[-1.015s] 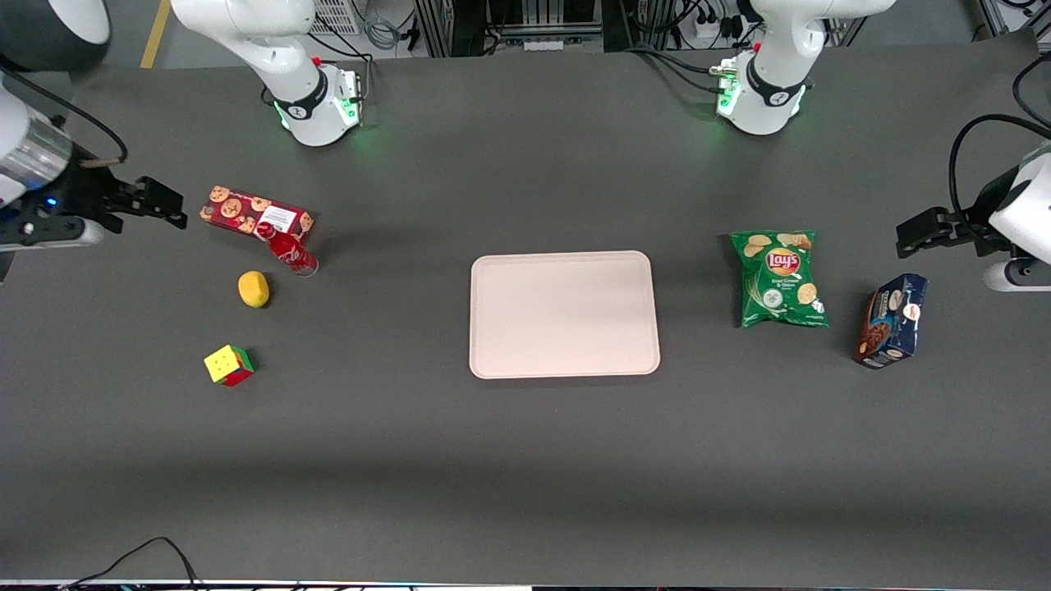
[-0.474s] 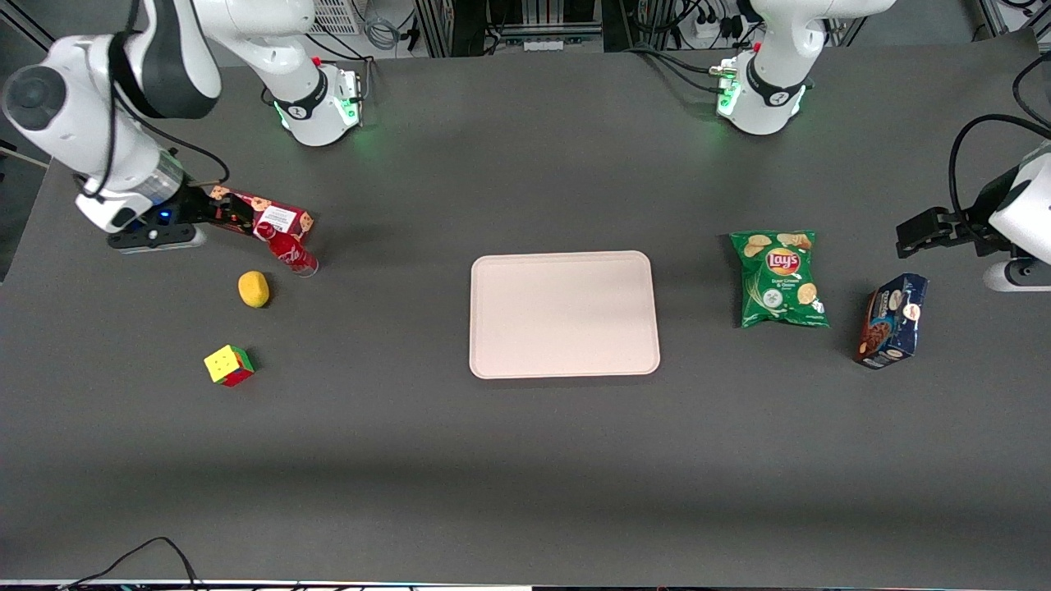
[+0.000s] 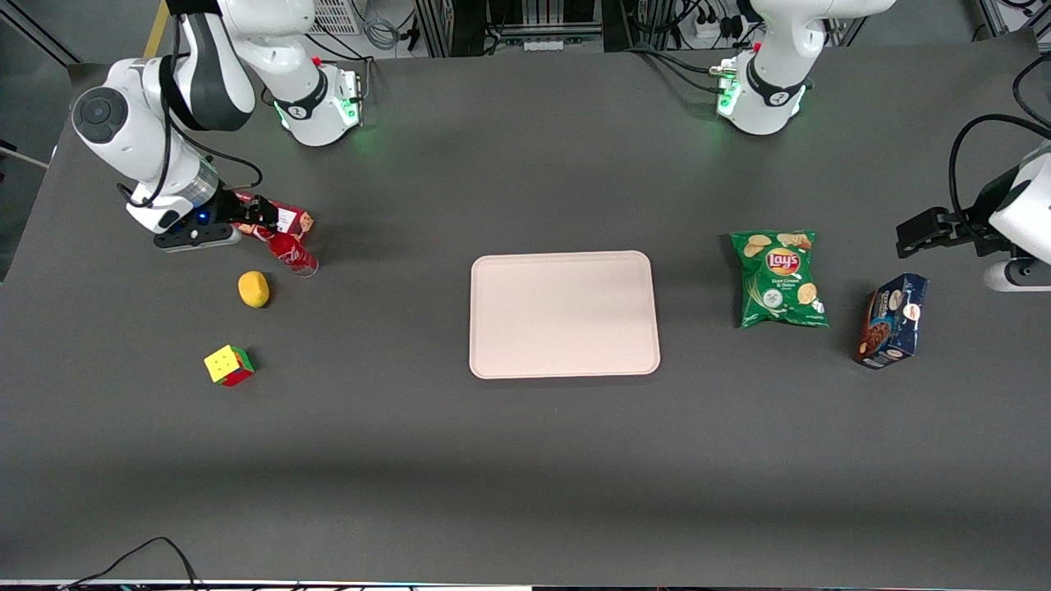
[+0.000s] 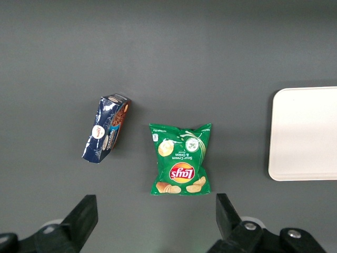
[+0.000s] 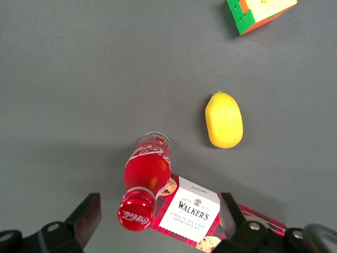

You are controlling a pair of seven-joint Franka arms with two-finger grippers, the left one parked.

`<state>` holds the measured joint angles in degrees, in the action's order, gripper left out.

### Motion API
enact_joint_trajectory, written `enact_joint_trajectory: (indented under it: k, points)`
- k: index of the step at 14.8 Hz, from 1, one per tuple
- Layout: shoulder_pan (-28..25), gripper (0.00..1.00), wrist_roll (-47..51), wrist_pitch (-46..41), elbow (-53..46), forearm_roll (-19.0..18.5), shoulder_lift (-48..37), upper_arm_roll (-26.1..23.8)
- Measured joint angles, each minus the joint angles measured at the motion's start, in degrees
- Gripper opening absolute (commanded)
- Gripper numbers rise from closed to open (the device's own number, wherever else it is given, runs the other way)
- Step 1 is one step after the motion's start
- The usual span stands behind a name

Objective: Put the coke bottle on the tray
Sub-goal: 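Close the right gripper around the neck of the red bottle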

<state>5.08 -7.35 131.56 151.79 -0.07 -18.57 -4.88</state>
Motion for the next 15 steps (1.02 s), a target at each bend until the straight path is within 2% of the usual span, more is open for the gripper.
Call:
enact_joint_trajectory:
  k: [11,12,15]
  points:
    - [-0.01,1.0,-0.23,2.14,1.96,0.0,1.27,-1.5]
    - [-0.01,0.95,-0.23,2.15,1.98,0.0,1.54,-1.57]
    - [-0.01,0.69,-0.23,2.28,1.99,0.0,2.15,-1.57]
